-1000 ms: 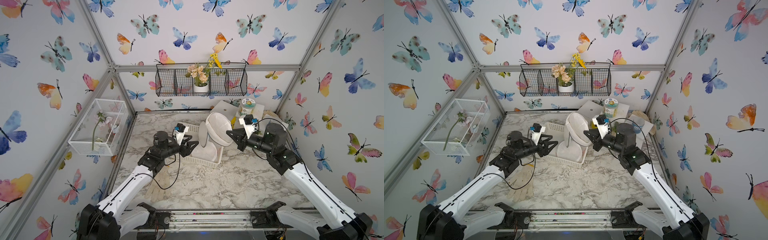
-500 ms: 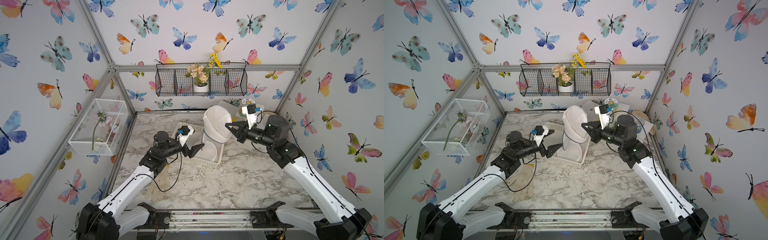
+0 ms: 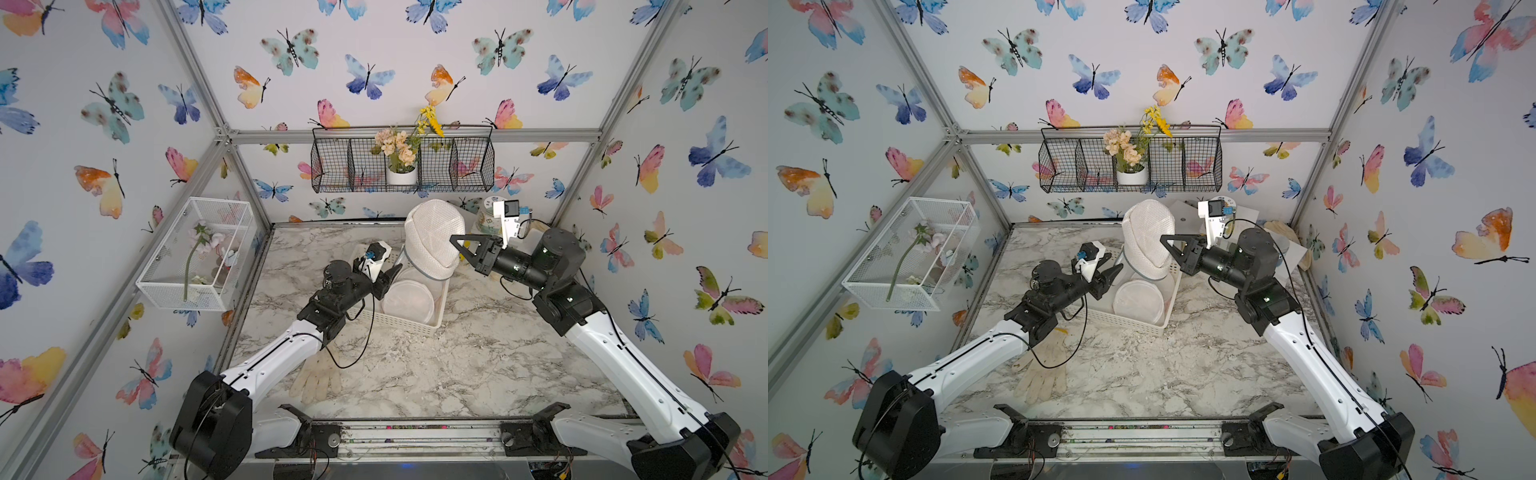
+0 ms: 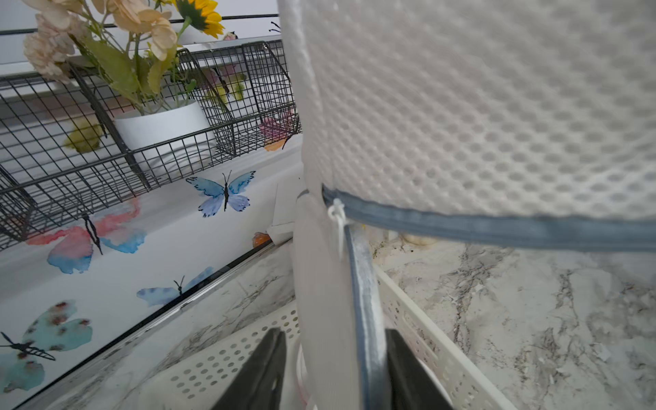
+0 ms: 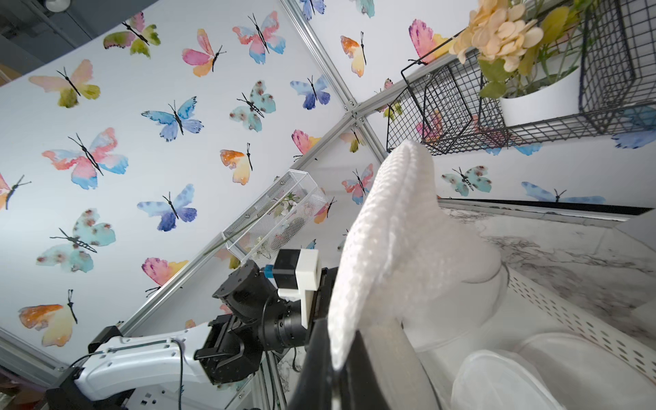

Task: Turn the laundry bag inside out
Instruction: Turn over the laundry bag.

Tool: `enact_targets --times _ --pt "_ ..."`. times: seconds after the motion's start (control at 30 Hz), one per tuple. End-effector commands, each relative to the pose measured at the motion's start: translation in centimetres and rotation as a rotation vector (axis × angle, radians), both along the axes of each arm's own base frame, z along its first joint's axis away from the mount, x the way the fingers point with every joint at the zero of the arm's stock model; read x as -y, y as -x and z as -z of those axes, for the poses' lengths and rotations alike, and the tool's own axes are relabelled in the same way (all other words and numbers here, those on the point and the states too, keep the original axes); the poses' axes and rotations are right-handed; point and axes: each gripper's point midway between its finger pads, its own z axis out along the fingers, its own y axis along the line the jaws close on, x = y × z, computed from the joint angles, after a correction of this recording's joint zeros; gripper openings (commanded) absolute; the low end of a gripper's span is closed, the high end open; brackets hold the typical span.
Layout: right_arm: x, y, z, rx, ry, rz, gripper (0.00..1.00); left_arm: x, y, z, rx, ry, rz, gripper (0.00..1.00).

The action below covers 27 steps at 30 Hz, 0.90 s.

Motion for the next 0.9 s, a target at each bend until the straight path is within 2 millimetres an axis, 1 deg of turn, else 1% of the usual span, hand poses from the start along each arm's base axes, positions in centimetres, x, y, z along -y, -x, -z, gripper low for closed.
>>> enact_targets --times 0.0,0.03,0.07,0.13,0.17,0.23,0.33,0.4,0.47,0.5,0.57,0.63,0.73,0.77,0.8,0.87 --pt "1.1 -0.2 -2.5 0.012 -0.131 0.057 0.02 -0.2 0.0 -0.9 0.043 0.030 -0.032 0.12" --pt "1.7 -0.8 -2.7 0.006 -0.167 0.105 0.02 -0.1 0.3 -0.8 0.039 0.042 -0.025 0.03" --pt "2.2 -1.3 -2.9 -0.001 -0.205 0.145 0.02 0.1 0.7 -0.7 0.034 0.055 -0.018 0.00" --pt "3.3 -2.9 -3.7 -0.033 -0.302 0.231 0.02 0.7 1.8 -0.4 0.022 0.083 -0.008 0.00" --pt "3.6 -3.6 -4.1 -0.055 -0.337 0.257 0.02 1.4 2.5 -0.2 0.020 0.084 0.006 0.00" --pt "3.9 -4.9 -4.9 -0.103 -0.404 0.292 0.02 3.0 4.1 0.7 0.004 0.081 0.025 0.00" --pt "4.1 -6.3 -5.5 -0.157 -0.499 0.306 0.02 5.3 6.5 1.4 -0.021 0.110 0.058 0.00" --pt "4.2 -6.9 -5.5 -0.171 -0.528 0.319 0.02 6.4 7.7 1.6 -0.019 0.128 0.063 0.00" --pt "4.3 -7.5 -5.0 -0.170 -0.493 0.355 0.02 6.9 8.3 1.6 -0.009 0.140 0.030 0.00" --pt "4.5 -7.9 -4.4 -0.175 -0.442 0.394 0.02 6.6 8.3 1.3 -0.004 0.159 -0.004 0.00" --pt "5.2 -8.3 -3.3 -0.166 -0.328 0.480 0.02 5.5 8.1 0.8 0.007 0.203 -0.076 0.00" --pt "6.5 -8.6 -1.7 -0.181 -0.245 0.573 0.02 3.3 7.3 0.4 0.012 0.250 -0.187 0.00" --pt "8.3 -8.3 0.2 -0.217 -0.222 0.667 0.02 0.1 6.4 0.9 0.013 0.269 -0.355 0.00" --pt "8.7 -8.2 0.6 -0.228 -0.228 0.686 0.02 -0.7 6.2 1.1 0.011 0.268 -0.396 0.00" --pt "9.0 -8.1 0.9 -0.240 -0.239 0.700 0.02 -1.3 6.1 1.3 0.010 0.262 -0.424 0.00" --pt "9.3 -8.1 1.2 -0.259 -0.263 0.710 0.02 -1.4 6.2 1.4 0.013 0.248 -0.423 0.00"
